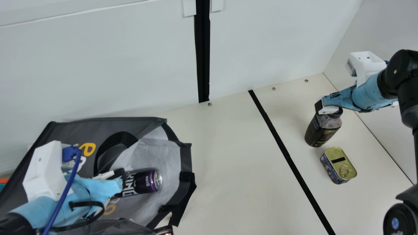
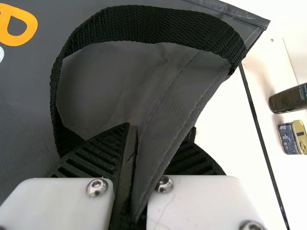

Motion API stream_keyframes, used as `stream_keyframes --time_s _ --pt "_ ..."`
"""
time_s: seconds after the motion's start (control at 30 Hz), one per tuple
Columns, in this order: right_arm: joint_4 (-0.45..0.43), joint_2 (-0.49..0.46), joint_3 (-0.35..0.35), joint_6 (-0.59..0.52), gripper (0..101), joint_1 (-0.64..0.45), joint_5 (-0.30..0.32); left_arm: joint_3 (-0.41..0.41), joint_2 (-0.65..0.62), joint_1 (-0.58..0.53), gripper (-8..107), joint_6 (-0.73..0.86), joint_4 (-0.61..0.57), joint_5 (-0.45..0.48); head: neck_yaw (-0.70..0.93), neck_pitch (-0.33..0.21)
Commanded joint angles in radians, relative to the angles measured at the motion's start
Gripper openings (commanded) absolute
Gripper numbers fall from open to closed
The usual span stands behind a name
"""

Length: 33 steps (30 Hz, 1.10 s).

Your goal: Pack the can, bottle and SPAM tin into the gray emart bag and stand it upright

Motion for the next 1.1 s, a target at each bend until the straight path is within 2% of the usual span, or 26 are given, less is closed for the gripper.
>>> stream_keyframes --time_s 0.0,0.97,1.07 --pt "0.004 0.010 -0.001 -0.001 95 -0.001 0.001 0.000 0.000 0.000 -8 0.000 0.000 0.000 -0.001 -0.023" --pt "0.019 0.154 -0.068 -0.014 95 0.005 0.001 0.000 0.000 0.000 -8 0.000 0.000 0.000 -0.001 -0.023" --pt "0.018 0.160 -0.070 -0.013 75 0.007 0.001 0.000 0.000 0.000 -8 0.000 0.000 0.000 -0.001 -0.023"
